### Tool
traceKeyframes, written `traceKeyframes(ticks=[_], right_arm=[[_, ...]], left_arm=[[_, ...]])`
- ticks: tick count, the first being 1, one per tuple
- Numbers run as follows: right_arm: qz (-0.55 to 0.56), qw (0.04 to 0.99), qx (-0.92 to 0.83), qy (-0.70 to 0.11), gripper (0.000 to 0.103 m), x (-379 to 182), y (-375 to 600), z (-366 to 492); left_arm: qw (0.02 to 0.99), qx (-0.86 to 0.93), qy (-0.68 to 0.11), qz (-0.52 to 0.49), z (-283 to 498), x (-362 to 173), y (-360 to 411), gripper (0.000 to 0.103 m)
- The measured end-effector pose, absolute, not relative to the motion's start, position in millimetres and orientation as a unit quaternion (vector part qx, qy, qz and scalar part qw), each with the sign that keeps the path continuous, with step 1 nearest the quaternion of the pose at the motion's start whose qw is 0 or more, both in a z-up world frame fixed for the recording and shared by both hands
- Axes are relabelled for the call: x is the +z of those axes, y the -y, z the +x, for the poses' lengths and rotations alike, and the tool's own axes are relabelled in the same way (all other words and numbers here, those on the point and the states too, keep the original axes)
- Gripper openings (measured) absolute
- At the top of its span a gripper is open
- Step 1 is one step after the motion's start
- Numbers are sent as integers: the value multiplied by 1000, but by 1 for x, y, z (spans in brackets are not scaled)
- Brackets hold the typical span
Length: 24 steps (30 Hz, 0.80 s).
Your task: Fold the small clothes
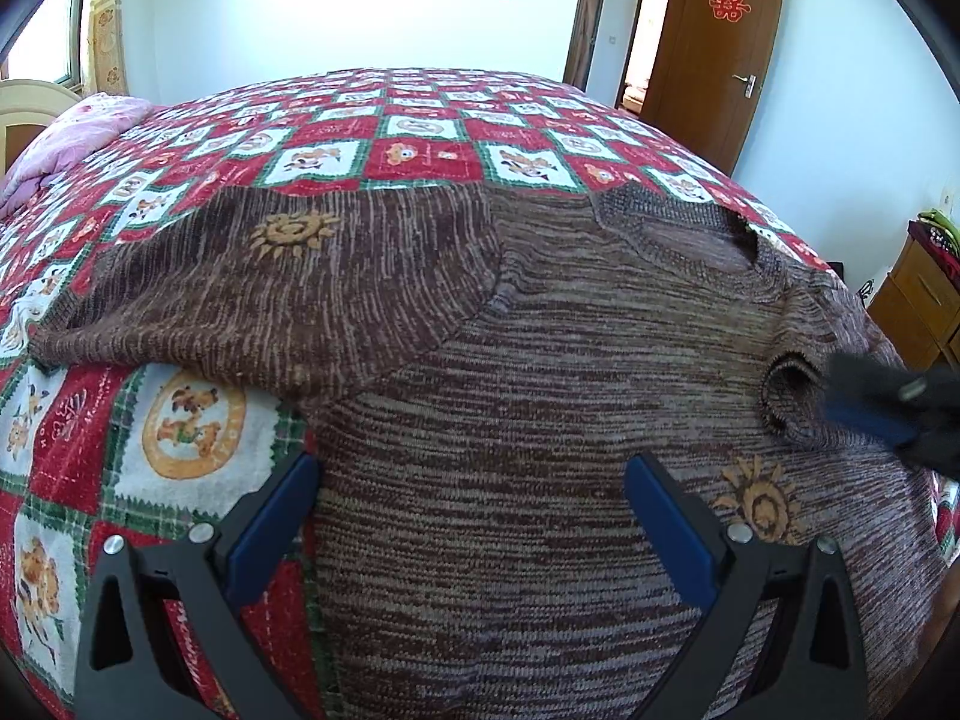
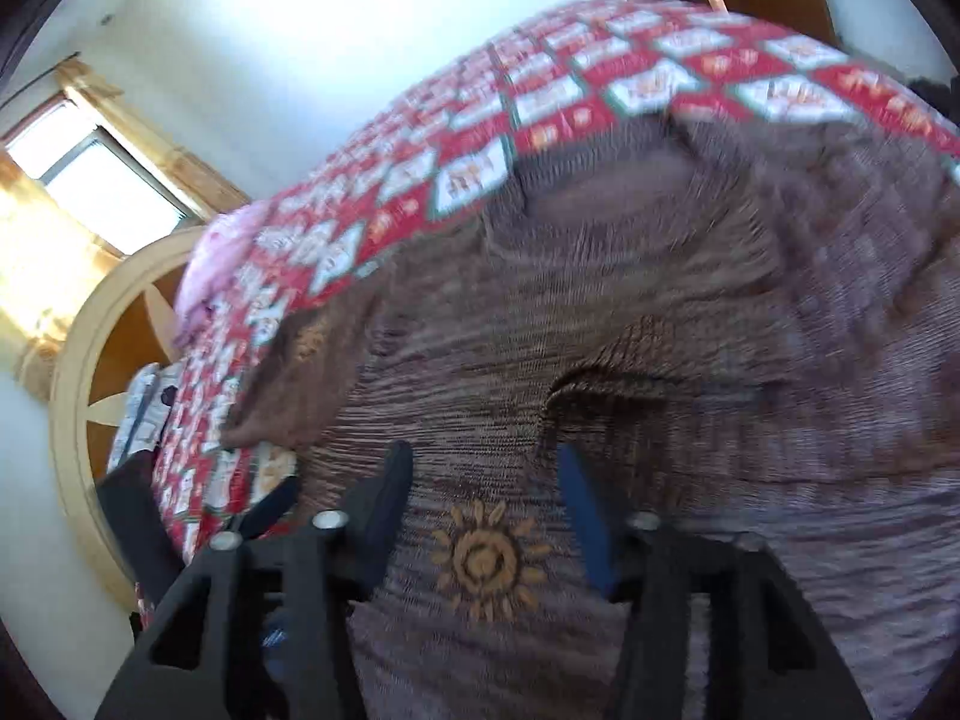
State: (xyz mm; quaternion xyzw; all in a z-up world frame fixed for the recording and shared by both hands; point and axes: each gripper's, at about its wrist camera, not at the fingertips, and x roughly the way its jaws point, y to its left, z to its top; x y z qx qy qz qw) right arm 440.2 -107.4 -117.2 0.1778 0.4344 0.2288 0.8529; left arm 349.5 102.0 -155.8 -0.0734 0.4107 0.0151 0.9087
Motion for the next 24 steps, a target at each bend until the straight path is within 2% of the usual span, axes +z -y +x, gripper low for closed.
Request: traceKeyframes(ticks=[4,11,13,14,15,17,22,24], right_arm=[[158,884,157,-411,53,-96,133,445],[186,866,82,-456,52,-132,149,485],[150,871,73,-463,33,-142,137,491],[132,875,65,-461,15,-142,133,493],[125,876,65,-461,7,-140,130,495],[139,874,84,-459,5,-134,126,503],[163,877,129,-433,5,-111,99,532],[175,873,141,-433,8,-115,85,542]], left_arm=[[909,15,-411,-73,350,-156,-102,103],[909,15,-410,-74,350,-156,-102,103],[909,15,-410,-74,350,-156,-102,103],[909,15,-410,-74,350,-156,-102,103],[909,15,-410,-75,350,-156,-102,103],[909,13,-409,-77,349,-156,-103,103],[910,11,-406,-81,349,-157,-104,103],[910,11,-406,-81,349,-157,-104,103]])
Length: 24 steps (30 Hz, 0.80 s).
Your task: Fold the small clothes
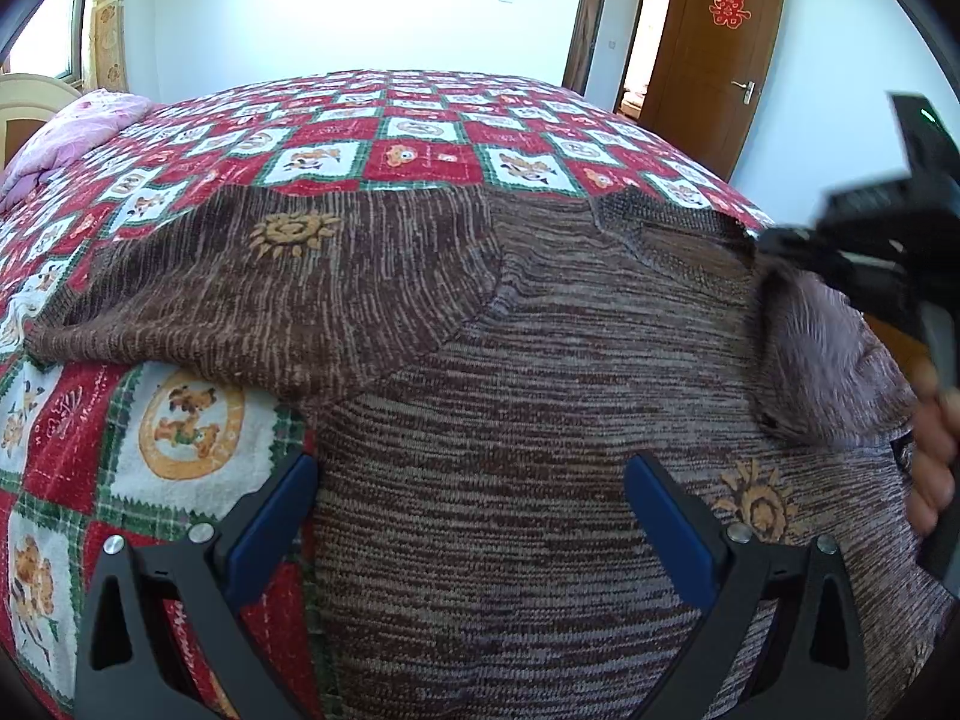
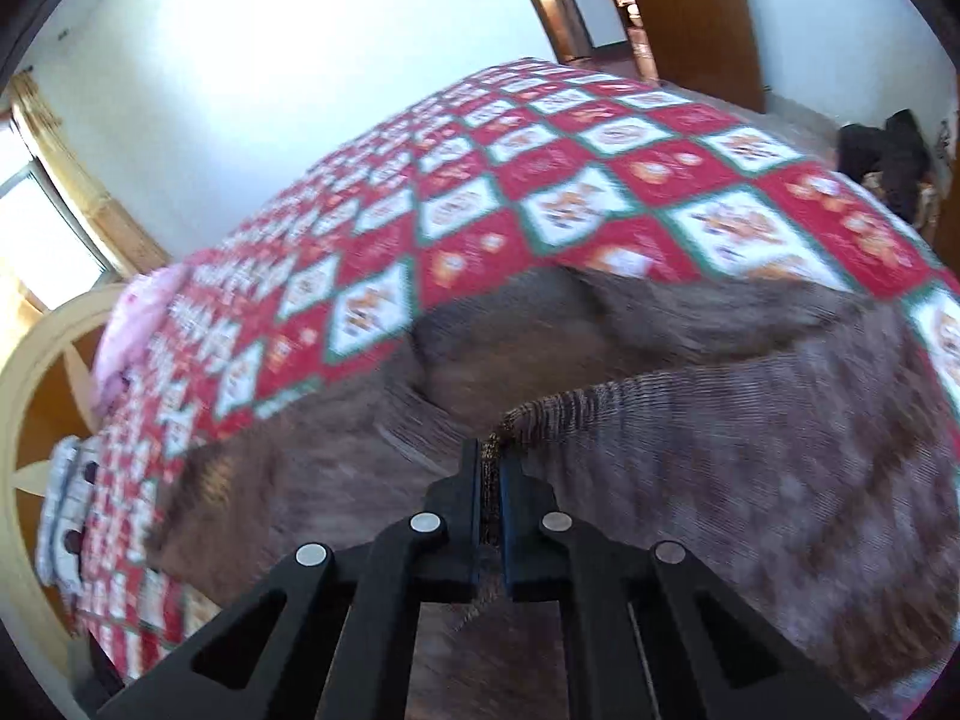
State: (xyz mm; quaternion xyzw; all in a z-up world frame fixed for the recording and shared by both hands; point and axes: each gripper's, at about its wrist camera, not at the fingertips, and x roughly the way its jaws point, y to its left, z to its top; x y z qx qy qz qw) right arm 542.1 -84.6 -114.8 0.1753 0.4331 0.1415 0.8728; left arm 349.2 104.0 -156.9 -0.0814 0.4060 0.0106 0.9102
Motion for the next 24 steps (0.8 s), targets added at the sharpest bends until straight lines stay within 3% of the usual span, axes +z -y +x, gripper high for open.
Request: traceKeyframes(ticks=[1,3,4,11,18,19,21,24], right_arm=[[185,867,153,-437,8,-120,79,548],[199,846,181,-460,39,-131,69,554],[208,836,197,-469,43,-134,66,551],[170,893,150,-388,44,-96,121,482],[106,887,27,-449,43,-125,205,438],[108,881,12,-460,43,-135,215,434],[131,883,21,-450,28,-141,235,424],[160,878,-13,-452,27,-134,252,417]], left_arm=[[910,11,-406,-81,349,-157,-104,103],[910,11,-406,-81,349,-157,-104,103],[910,11,-406,-82,349,-157,-104,103],[910,11,-406,-81,349,-157,-104,103],[910,13,-407,-77,350,-157,-103,103],[910,13,-407,-76,350,-157,-103,103],[910,14,-408,-75,350,-158,-103,103],[909,15,-410,-72,351,-158,-102,103]])
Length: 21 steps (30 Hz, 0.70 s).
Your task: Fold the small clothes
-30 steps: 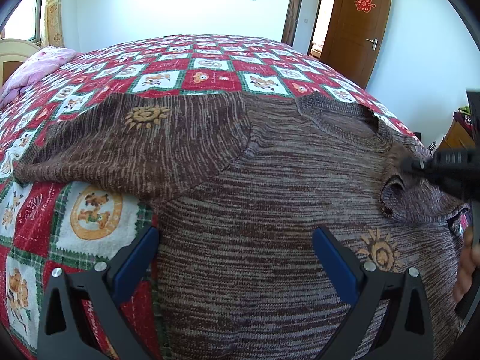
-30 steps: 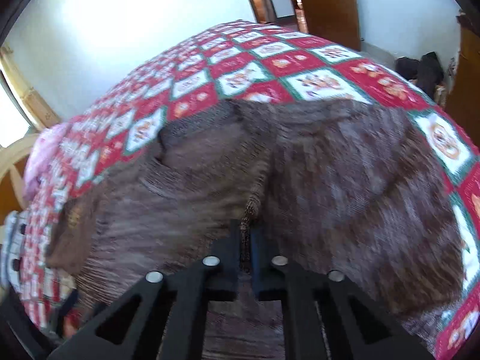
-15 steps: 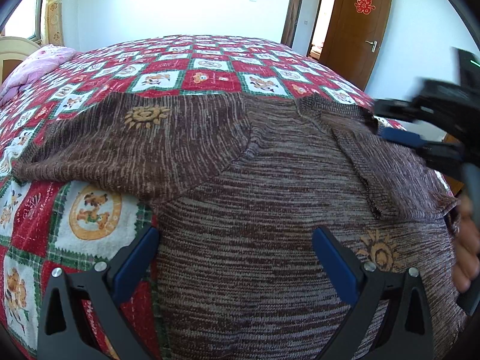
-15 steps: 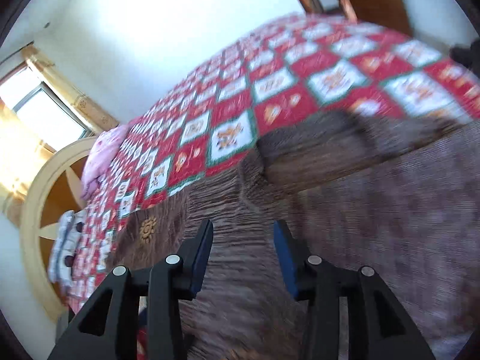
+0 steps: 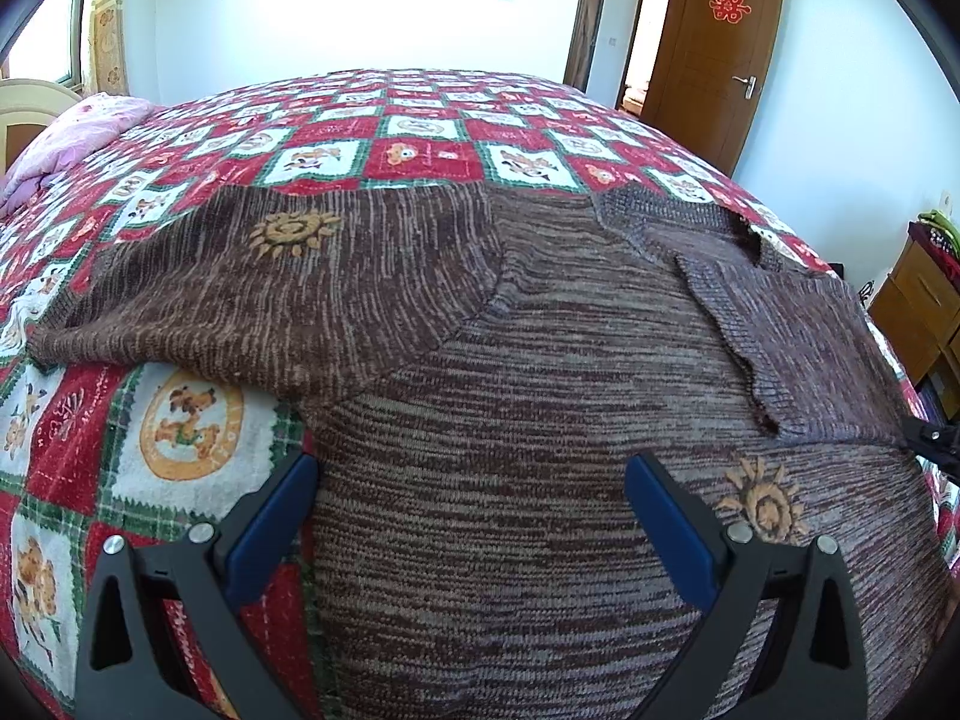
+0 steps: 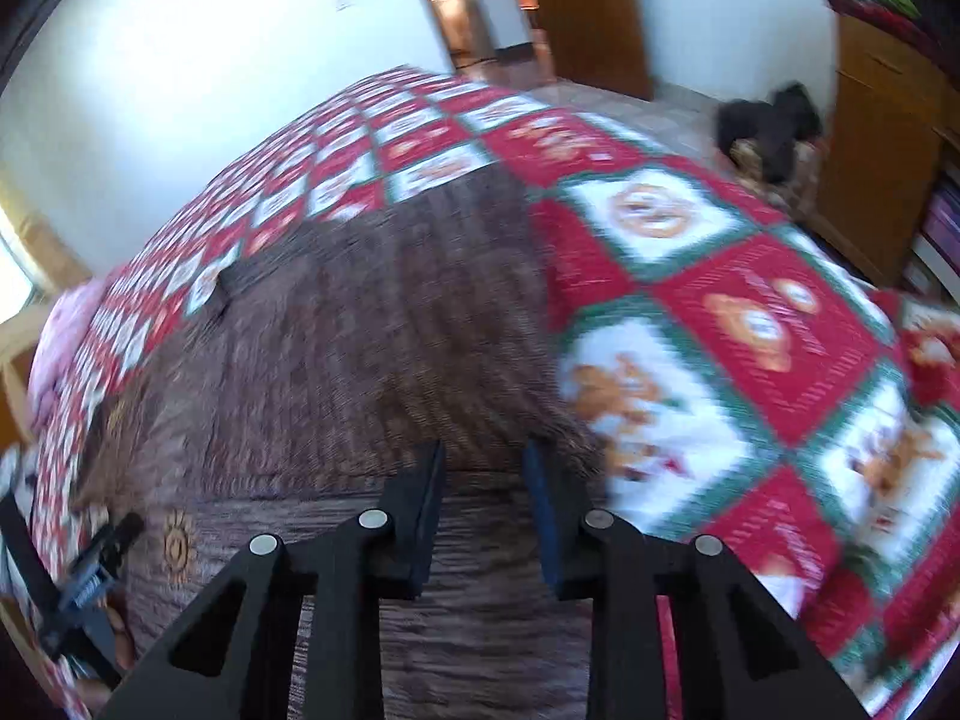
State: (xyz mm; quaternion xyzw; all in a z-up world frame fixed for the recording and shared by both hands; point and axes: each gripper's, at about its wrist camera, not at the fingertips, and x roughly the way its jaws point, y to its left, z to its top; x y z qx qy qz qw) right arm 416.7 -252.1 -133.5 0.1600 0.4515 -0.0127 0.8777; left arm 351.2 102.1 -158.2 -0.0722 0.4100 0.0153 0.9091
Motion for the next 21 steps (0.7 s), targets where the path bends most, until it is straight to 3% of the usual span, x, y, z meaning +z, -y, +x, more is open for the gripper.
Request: traceKeyframes(ticks=[3,7,12,17,21], right_arm=[[119,887,-71,-440,32,-118,235,403],[80,911,27,-403,33,-103,163,393],[60,906,89,-408,33,-125,101,401],[32,900,92,-426,34,-147,85,403],[51,901,97,-420,42,-151,88,405]], left_arm=[[908,19,-413,-66,352,-159,-100,103],[906,26,-418,-55,352,-159,-97,103],[894,10,-440,-80,347,-148,-115,103],[904,84,-389,-154,323,-117,-203,103],[893,164,-361,-213,318,-114,-280,102]])
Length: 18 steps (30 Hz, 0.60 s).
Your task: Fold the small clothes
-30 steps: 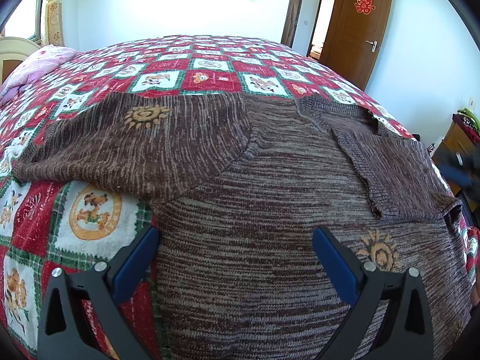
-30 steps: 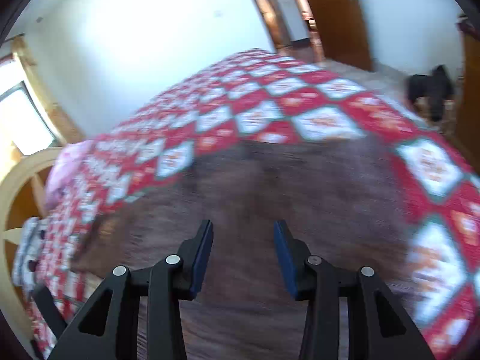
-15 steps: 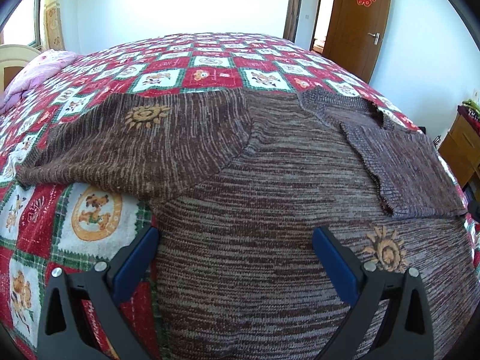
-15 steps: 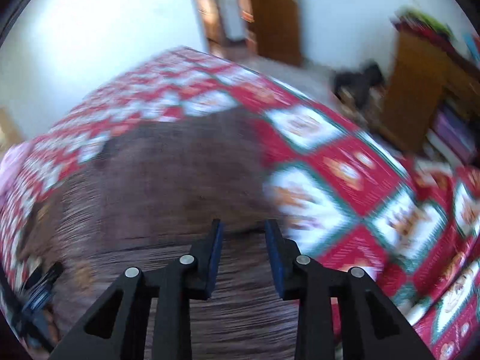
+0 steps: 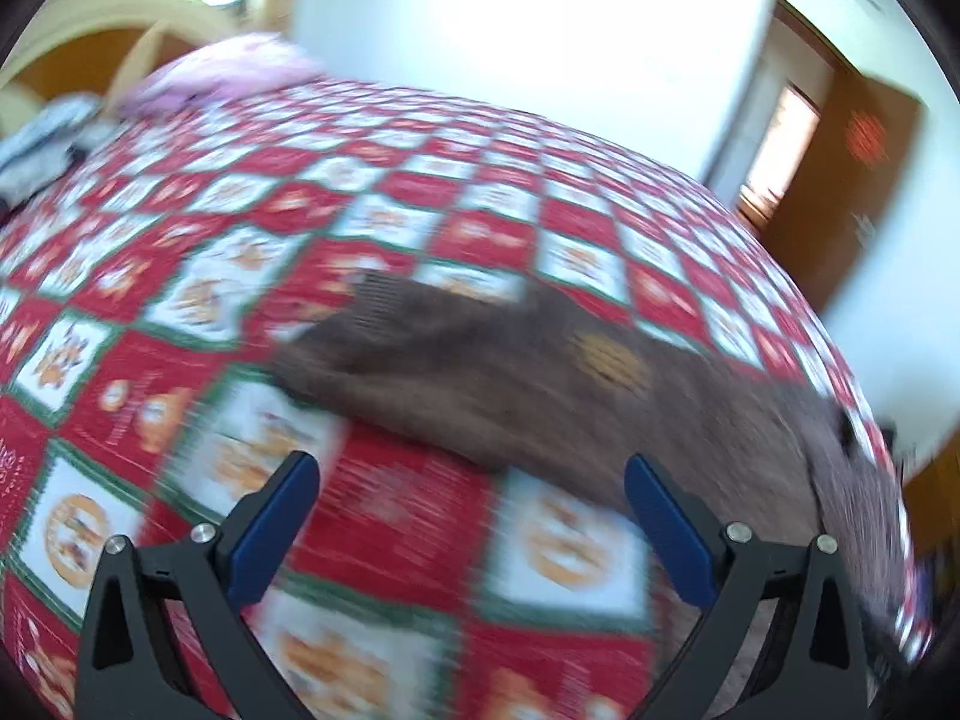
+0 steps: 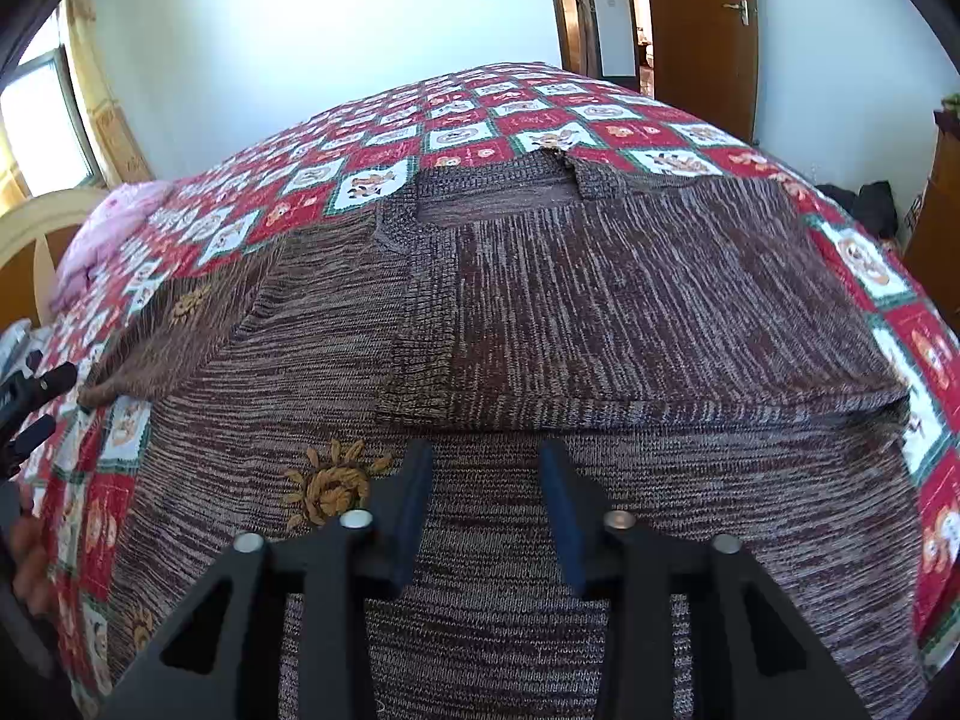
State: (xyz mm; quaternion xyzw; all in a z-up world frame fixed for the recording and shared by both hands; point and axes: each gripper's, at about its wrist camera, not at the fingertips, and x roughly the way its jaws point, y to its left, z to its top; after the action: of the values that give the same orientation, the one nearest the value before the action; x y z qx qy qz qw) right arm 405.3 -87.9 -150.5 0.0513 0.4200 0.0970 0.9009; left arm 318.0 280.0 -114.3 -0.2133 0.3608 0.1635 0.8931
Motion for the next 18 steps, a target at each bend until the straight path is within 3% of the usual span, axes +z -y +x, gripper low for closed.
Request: traceKeyframes(ticks=[3,7,16,18], right_arm=[[44,903,95,-417,44,-150,85,404],[40,903,99,-416,48,-151,82,404],[48,903,100,-416,48,-152,84,406],[48,903,100,-416,48,-153,84,407]], left_arm=[[870,179,-362,-284,322,-127,-318,96],[845,160,-354,-368,334,-150,-338,71],[822,173,-317,-440,351,-164,-355,70],[816,172,-309,-458,351,-166,-362,64]])
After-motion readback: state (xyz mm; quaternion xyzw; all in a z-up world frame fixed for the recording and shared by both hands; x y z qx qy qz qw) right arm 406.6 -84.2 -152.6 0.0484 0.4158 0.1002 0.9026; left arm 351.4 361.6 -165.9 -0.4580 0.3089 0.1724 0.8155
